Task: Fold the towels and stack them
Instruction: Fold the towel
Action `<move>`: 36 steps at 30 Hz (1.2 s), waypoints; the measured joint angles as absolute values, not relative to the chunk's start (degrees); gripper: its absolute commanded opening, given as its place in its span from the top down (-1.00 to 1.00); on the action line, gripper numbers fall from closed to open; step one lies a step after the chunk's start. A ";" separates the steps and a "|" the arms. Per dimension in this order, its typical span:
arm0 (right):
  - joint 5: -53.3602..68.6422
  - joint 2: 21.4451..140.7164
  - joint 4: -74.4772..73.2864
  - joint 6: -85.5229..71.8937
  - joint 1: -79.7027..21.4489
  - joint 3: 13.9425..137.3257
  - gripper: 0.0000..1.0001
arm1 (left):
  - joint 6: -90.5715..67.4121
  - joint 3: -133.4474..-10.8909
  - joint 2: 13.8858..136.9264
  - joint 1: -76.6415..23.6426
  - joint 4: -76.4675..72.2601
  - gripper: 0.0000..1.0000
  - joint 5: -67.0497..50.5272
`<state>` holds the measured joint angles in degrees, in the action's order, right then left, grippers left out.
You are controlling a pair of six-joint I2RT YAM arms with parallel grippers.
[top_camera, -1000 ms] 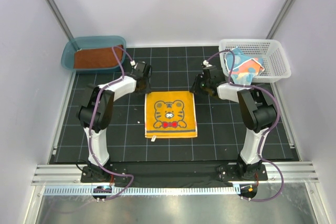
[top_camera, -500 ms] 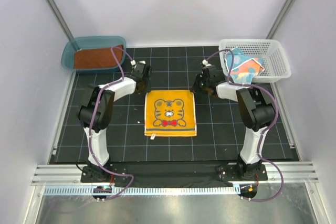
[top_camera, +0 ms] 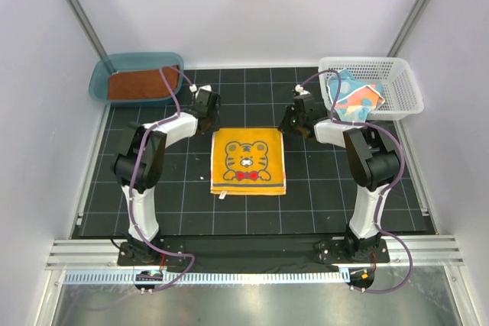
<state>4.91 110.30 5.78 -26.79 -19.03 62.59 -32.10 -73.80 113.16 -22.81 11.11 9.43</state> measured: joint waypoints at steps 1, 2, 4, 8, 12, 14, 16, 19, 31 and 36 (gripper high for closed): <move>4.75 110.24 6.00 -26.76 -19.03 62.59 0.80 | -32.03 -73.80 113.03 -22.72 10.72 1.00 9.41; 4.60 110.15 6.22 -26.74 -19.03 62.59 0.79 | -31.99 -73.73 112.79 -22.68 10.33 1.00 9.39; 4.36 109.60 6.48 -26.63 -19.03 62.57 0.80 | -31.90 -73.38 111.87 -22.55 9.21 1.00 9.19; 4.14 107.09 7.57 -26.41 -19.03 62.06 0.79 | -31.88 -71.50 108.44 -22.37 6.94 1.00 8.95; 4.12 103.85 9.41 -26.24 -19.03 60.36 0.79 | -31.97 -69.17 104.42 -22.35 4.97 1.00 8.95; 4.16 102.63 9.93 -26.24 -19.03 59.37 0.79 | -32.10 -67.53 102.35 -22.35 4.32 1.00 8.91; 4.21 101.32 10.85 -26.26 -19.07 57.78 0.79 | -32.34 -65.91 100.53 -22.35 3.70 1.00 8.75; 4.58 98.87 11.66 -26.46 -19.14 54.76 0.79 | -32.64 -63.40 98.10 -22.37 2.90 1.00 7.97; 5.45 89.01 14.28 -28.05 -21.80 43.38 0.79 | -34.57 -50.78 88.12 -22.74 0.91 1.00 5.76; 4.21 84.75 14.63 -28.84 -23.75 38.76 0.79 | -35.59 -46.24 83.59 -23.92 -0.25 1.00 5.34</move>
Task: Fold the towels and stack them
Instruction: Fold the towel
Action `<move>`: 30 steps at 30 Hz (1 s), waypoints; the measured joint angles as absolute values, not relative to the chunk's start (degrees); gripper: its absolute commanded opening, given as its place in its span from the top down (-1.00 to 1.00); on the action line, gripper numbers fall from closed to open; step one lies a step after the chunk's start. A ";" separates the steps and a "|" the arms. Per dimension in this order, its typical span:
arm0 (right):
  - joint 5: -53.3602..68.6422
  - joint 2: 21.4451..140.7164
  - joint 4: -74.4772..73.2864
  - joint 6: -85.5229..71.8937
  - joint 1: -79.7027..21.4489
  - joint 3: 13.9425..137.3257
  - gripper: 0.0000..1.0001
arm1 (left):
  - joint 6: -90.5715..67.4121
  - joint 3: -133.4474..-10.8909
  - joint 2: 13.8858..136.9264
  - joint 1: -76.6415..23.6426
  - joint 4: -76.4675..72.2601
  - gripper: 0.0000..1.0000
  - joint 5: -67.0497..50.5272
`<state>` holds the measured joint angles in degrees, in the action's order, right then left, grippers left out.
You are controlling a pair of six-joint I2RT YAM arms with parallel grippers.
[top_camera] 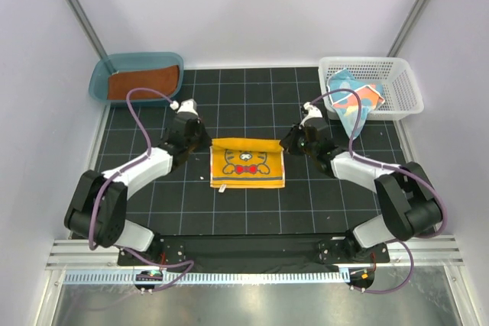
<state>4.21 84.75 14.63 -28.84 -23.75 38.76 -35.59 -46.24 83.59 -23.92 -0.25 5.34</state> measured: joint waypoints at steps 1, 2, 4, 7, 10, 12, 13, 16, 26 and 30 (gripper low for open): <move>3.90 83.90 14.57 -28.88 -24.18 38.02 0.79 | -35.73 -45.28 82.65 -24.12 -0.34 1.00 5.32; 3.49 83.00 14.59 -29.02 -24.80 37.28 0.79 | -35.83 -44.36 81.78 -24.38 -0.49 1.00 5.32; 2.83 81.21 14.66 -29.17 -25.67 35.77 0.78 | -35.99 -42.74 80.27 -24.84 -0.60 1.00 5.30; 1.15 78.74 14.57 -29.50 -27.16 33.63 0.78 | -36.10 -40.47 78.24 -25.56 -0.64 1.00 5.32; -0.51 76.25 14.55 -30.04 -28.58 31.55 0.78 | -36.56 -38.26 76.29 -26.20 -0.62 1.00 5.32; -1.26 74.65 14.52 -30.33 -29.34 30.24 0.78 | -36.95 -37.08 75.09 -26.57 -0.60 1.00 5.37; -1.89 73.67 14.46 -30.50 -29.87 29.52 0.78 | -37.06 -36.60 74.54 -26.72 -0.60 0.99 5.37; -3.22 72.27 14.33 -30.74 -31.40 28.71 0.78 | -37.23 -34.98 72.73 -27.24 -0.60 1.00 5.37; -6.26 68.88 13.32 -32.21 -34.59 25.30 0.78 | -37.52 -31.70 69.43 -28.25 -0.51 1.00 5.41; -6.70 66.96 12.73 -32.71 -34.94 24.38 0.78 | -37.58 -30.98 68.69 -28.51 -0.49 1.00 5.34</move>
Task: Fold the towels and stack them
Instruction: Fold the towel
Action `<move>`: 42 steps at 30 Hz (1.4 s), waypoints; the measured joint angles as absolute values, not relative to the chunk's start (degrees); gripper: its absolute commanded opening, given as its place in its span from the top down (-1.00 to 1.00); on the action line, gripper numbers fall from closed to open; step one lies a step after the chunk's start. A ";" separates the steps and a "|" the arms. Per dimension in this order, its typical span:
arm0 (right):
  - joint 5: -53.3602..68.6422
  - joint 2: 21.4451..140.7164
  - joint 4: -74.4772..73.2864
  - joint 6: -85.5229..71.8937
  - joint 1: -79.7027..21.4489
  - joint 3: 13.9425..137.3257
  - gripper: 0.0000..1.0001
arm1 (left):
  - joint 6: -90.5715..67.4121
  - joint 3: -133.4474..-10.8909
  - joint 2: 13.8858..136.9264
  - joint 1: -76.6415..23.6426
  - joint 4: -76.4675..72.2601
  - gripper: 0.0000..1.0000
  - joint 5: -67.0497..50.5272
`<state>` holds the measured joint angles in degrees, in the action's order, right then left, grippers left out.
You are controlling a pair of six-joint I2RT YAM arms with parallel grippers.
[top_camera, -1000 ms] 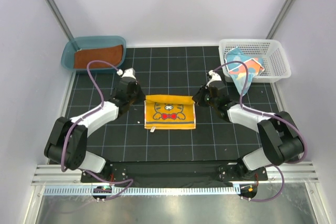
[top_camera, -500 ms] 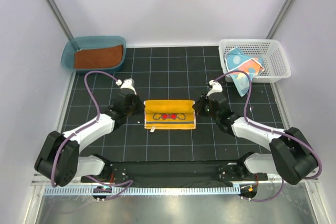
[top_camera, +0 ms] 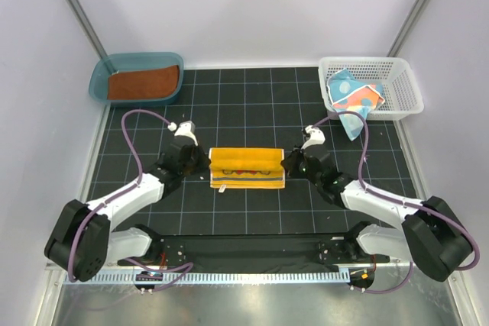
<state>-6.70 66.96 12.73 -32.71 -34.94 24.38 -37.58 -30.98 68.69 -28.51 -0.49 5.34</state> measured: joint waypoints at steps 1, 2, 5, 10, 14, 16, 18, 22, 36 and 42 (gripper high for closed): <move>-6.83 66.50 12.69 -32.93 -35.03 24.10 0.78 | -37.65 -30.74 68.49 -28.56 -0.49 1.00 5.32; -6.94 66.04 12.73 -33.10 -35.18 23.73 0.78 | -37.78 -30.46 68.27 -28.56 -0.45 1.00 5.30; -6.98 65.25 12.80 -33.54 -35.51 22.46 0.78 | -38.57 -29.56 67.46 -28.67 -0.43 1.00 5.23; -6.96 65.17 13.45 -34.48 -36.23 20.12 0.78 | -39.05 -27.88 66.65 -29.15 -0.47 0.99 4.62; -6.94 65.17 14.72 -35.18 -36.67 18.28 0.57 | -39.88 -26.50 66.57 -29.78 -0.43 0.85 4.10; -7.07 65.17 14.74 -35.64 -36.69 17.74 0.47 | -40.05 -25.85 66.50 -30.37 -0.38 0.68 3.90; -7.35 64.88 14.44 -35.99 -36.69 17.50 0.26 | -40.27 -25.12 65.98 -30.59 -0.14 0.45 3.79; -8.12 61.49 12.32 -36.12 -36.71 17.32 0.18 | -41.47 -24.58 63.02 -30.63 1.32 0.40 3.86; -10.35 63.16 4.82 -37.08 -37.91 27.20 0.28 | -44.64 -36.27 66.22 -30.63 9.91 0.59 8.14; -9.76 72.01 8.32 -39.97 -40.93 26.59 0.31 | -44.82 -38.22 74.48 -32.18 9.74 0.68 6.57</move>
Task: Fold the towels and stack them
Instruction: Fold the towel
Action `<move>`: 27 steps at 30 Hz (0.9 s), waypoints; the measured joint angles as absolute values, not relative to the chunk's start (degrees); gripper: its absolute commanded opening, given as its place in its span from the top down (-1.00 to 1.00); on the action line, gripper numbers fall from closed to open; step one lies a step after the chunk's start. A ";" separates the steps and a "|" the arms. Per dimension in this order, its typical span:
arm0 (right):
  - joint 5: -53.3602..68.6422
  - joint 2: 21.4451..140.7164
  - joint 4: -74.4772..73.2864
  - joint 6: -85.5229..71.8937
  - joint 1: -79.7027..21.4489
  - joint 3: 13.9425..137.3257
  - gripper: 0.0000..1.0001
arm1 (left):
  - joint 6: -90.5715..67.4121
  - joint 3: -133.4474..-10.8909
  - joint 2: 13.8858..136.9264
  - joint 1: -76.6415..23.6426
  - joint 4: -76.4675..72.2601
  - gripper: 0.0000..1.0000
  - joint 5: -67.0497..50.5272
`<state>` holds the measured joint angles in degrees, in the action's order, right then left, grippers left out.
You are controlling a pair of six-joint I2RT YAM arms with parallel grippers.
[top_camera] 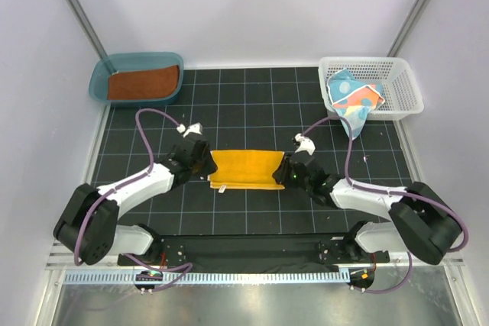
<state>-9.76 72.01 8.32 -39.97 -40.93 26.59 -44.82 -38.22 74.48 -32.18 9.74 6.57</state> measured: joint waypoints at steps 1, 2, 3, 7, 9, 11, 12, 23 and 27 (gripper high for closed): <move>-9.67 73.03 9.39 -40.69 -41.30 25.61 0.32 | -44.86 -37.87 75.18 -32.47 9.72 0.69 6.37; -9.63 73.95 10.13 -41.25 -41.60 24.49 0.32 | -44.91 -37.30 75.92 -32.84 9.69 0.71 6.17; -9.47 74.74 11.11 -41.95 -41.78 23.31 0.32 | -44.99 -36.60 76.53 -33.12 9.67 0.72 6.04; -9.45 75.50 16.51 -44.18 -41.85 20.75 0.33 | -45.71 -33.23 78.41 -33.32 8.54 0.75 5.67; -9.50 75.50 17.67 -44.80 -41.85 20.16 0.33 | -45.98 -33.17 78.48 -33.32 7.94 0.76 5.67; -9.54 75.48 18.26 -45.25 -41.85 19.88 0.33 | -46.06 -33.17 78.50 -33.30 7.86 0.77 5.65; -9.56 75.42 18.26 -45.41 -41.85 19.86 0.33 | -46.06 -33.17 78.48 -33.30 7.92 0.76 5.65; -10.81 69.95 10.46 -45.98 -41.89 19.94 0.27 | -45.98 -38.46 73.65 -33.36 18.63 0.00 8.69; -10.85 69.87 7.81 -45.78 -41.89 21.50 0.27 | -44.93 -42.76 73.12 -32.64 21.37 -0.10 9.80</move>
<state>-10.85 69.87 7.81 -45.78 -41.89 21.50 -44.93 -42.76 73.12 -32.64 21.37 9.80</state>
